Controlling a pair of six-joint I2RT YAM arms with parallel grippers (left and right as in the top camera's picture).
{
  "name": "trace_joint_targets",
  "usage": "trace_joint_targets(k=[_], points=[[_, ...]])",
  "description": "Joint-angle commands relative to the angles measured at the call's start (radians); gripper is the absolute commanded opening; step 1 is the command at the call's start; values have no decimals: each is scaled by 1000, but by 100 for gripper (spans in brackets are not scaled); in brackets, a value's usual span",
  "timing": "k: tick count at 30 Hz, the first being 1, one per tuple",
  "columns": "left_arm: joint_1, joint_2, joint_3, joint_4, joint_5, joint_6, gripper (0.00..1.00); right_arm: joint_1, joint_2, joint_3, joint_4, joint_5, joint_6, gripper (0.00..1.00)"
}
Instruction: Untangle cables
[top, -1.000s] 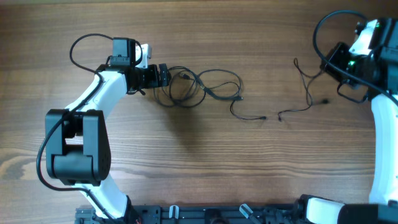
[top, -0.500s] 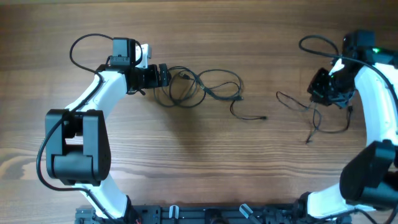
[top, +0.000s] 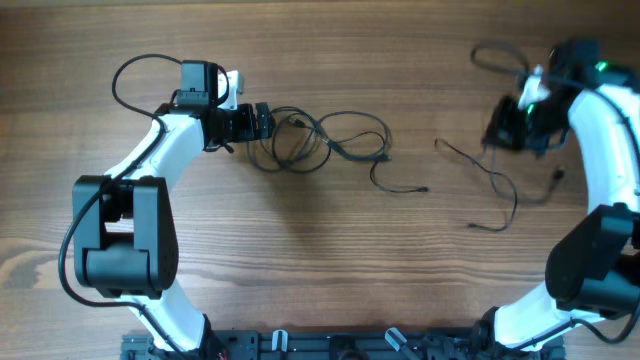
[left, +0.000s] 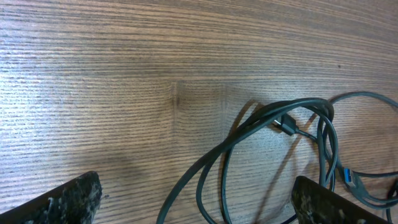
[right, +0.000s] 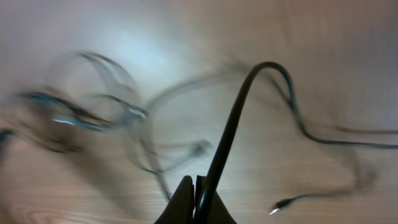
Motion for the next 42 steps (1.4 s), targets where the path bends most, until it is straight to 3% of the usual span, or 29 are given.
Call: trace_joint_targets(k=[1, 6, 11, 20, 26, 34, 36, 39, 42], points=[[-3, 13, -4, 0, -1, 5, 100, -3, -8, 292, 17, -79, -26, 4], [-3, 13, -4, 0, -1, 5, 100, -3, -10, 475, 59, 110, -39, 4], [-3, 13, -4, 0, -1, 5, 100, -3, -6, 451, 39, 391, -75, 4], [-3, 13, -4, 0, -1, 5, 100, -3, -5, 204, 63, 432, -73, 10], [-3, 13, -4, 0, -1, 5, 100, -3, -5, -14, 130, 510, 13, 10], [-3, 13, -4, 0, -1, 5, 100, -3, -5, -167, 251, 479, 46, 11], [-3, 13, -4, 0, -1, 5, 100, -2, -5, -179, 266, 362, 53, 26], [-3, 13, -4, 0, -1, 5, 100, -2, -5, -179, 258, 124, 53, 68], [-3, 13, -4, 1, -1, 5, 100, 0, -5, -181, 238, -2, 56, 93]])
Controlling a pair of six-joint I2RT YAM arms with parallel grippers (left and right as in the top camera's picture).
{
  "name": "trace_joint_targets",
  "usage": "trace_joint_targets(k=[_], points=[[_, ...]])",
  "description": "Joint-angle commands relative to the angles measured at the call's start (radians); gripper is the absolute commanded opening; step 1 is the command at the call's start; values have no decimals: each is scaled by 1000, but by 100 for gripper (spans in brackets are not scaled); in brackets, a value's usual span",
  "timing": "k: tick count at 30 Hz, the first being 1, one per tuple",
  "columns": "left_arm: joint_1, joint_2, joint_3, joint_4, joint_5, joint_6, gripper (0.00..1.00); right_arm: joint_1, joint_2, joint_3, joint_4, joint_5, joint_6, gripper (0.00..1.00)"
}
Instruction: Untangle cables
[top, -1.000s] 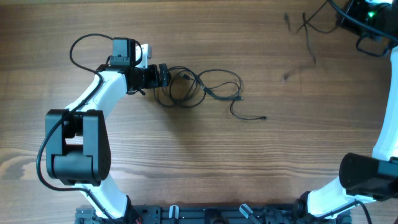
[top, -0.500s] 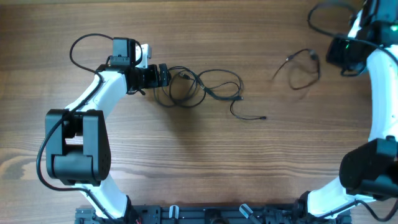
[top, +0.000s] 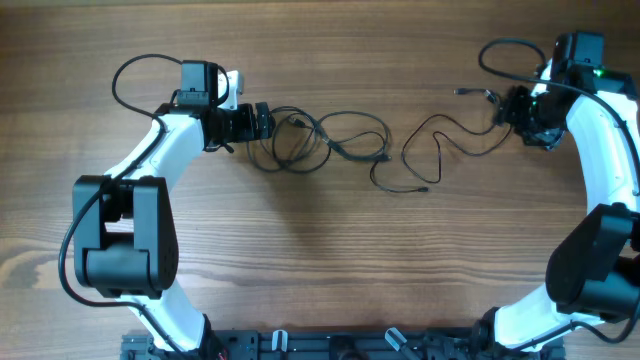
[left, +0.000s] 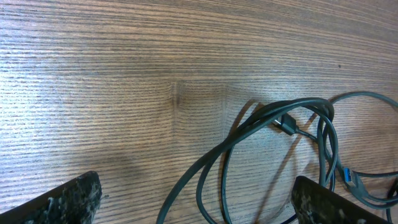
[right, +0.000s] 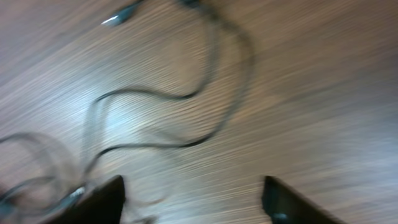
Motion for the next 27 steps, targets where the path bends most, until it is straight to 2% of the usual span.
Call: trace_joint_targets(k=[1, 2, 6, 9, 13, 18, 20, 27], points=[[-3, 13, -4, 1, 0, 5, 100, 6, 12, -13, -18, -245, 21, 96], [-3, 13, -4, 3, 0, 5, 100, 14, 12, -23, -17, -246, 37, 100], [-3, 13, -4, 3, 0, 5, 100, 74, 12, -80, 45, -217, 140, 100], [-3, 13, -4, 3, 0, 5, 100, 171, 12, -126, 116, -116, 185, 99], [-3, 13, -4, 3, 0, 4, 100, 325, 37, -132, 144, 126, 183, 99], [-3, 13, -4, 2, 0, 3, 100, 450, 83, -132, 182, 319, 172, 100], [-3, 13, -4, 2, 2, -3, 100, 476, 103, -132, 195, 362, 167, 100], [-3, 13, -4, 3, 3, -3, 100, 518, 170, -132, 249, 343, 20, 98]])
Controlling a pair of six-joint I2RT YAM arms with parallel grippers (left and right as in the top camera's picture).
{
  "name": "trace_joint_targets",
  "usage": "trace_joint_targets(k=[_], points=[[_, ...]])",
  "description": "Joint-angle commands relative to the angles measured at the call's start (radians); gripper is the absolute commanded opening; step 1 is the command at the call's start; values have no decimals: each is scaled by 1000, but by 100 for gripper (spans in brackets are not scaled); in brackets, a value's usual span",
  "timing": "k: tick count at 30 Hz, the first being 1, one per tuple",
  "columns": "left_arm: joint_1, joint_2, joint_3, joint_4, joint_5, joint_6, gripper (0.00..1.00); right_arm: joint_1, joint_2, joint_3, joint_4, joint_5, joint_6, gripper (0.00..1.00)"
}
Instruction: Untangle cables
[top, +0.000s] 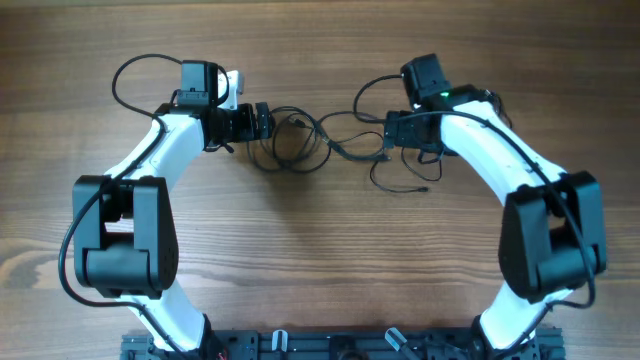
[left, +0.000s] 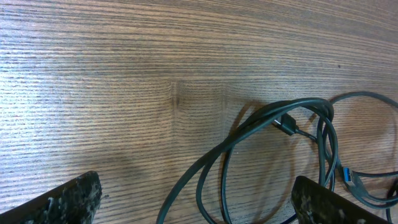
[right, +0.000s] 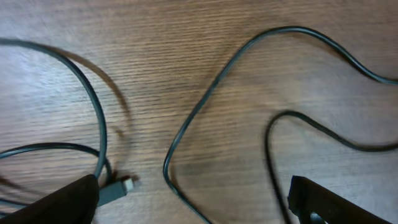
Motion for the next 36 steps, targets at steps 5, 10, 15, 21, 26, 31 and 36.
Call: trace_joint_targets(k=[5, 10, 15, 21, 26, 31, 36], points=[[-3, 13, -4, 2, 3, -3, 100, 13, 103, -7, 81, 90, -86, 95], [-3, 13, -4, 2, 3, -3, 100, -6, 143, -7, 93, 122, -15, 91], [-3, 13, -4, 3, 3, -3, 100, -24, 167, -8, 89, 99, -9, 74], [-3, 13, -4, 3, 3, -3, 100, -87, 154, -4, 21, 114, -11, 4], [-3, 13, -4, 4, 3, -3, 100, -178, 58, 31, -57, 85, -77, 4], [-3, 13, -4, 4, 3, -3, 100, -249, -108, 84, -93, 43, -197, 4], [-3, 13, -4, 3, 3, -3, 100, -360, -328, 94, -56, 82, -228, 4]])
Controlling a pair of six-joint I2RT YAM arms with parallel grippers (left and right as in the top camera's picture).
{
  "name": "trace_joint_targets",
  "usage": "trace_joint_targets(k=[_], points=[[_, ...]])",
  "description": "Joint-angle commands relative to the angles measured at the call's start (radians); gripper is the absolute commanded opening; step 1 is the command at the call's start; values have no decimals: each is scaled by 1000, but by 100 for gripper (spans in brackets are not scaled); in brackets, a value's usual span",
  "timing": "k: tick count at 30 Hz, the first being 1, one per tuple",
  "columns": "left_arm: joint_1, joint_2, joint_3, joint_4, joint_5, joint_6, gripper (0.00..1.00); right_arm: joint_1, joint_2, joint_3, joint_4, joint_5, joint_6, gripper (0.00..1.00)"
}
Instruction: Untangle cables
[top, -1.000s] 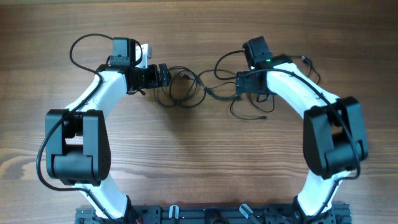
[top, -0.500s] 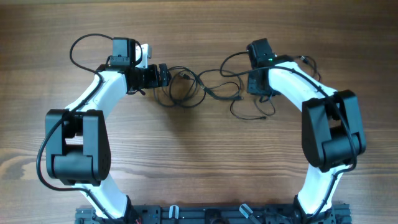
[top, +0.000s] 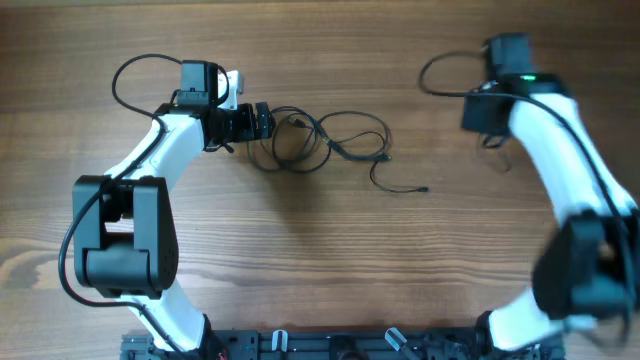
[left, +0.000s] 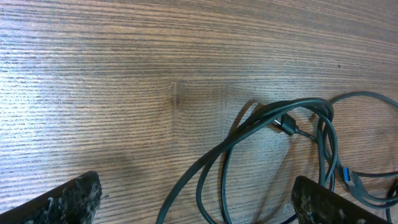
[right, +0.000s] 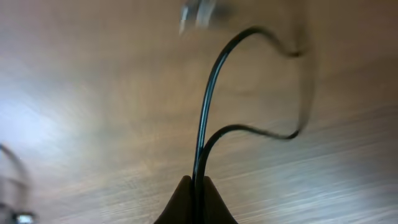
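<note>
A tangle of dark cables (top: 310, 140) lies on the wooden table at upper centre, and one thin end (top: 400, 185) trails out to its right. My left gripper (top: 262, 122) is open at the tangle's left end. In the left wrist view several loops (left: 273, 118) run between its spread fingers (left: 68, 196). My right gripper (top: 480, 118) is at the upper right, shut on a thin black cable (right: 208, 99). That cable hangs below it over the table (top: 498, 150); the view is blurred.
A blue plug (left: 349, 177) sits at the right edge of the left wrist view, among the loops. The left arm's own black lead (top: 130, 75) loops at the upper left. The right arm's lead (top: 440, 65) arches near its wrist.
My right gripper was open over the cables just right of the tangle. It is now at the upper right, shut on the thin black cable. The left gripper has not moved.
My right gripper first held a thin cable at the far right. Then it was open, with that cable lying between it and the tangle. It stood open over the tangle's right side, and now holds the thin cable at the upper right. The left gripper stayed open throughout.
</note>
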Motion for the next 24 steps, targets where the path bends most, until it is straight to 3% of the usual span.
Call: trace_joint_targets(k=[1, 5, 13, 18, 24], points=[[-3, 13, -4, 3, 2, -3, 100, -100, -213, 40, 36, 34, -61, 4], [-3, 13, -4, 4, 2, -3, 100, -218, -334, 40, 83, 92, -53, 4], [-3, 13, -4, 3, 2, -3, 100, -456, -521, 40, 119, 115, 166, 4], [-3, 13, -4, 4, 2, -3, 100, -474, -520, 29, 127, 116, 134, 4], [-3, 13, -4, 3, 2, -3, 99, -474, -402, 10, 106, 102, 182, 4]])
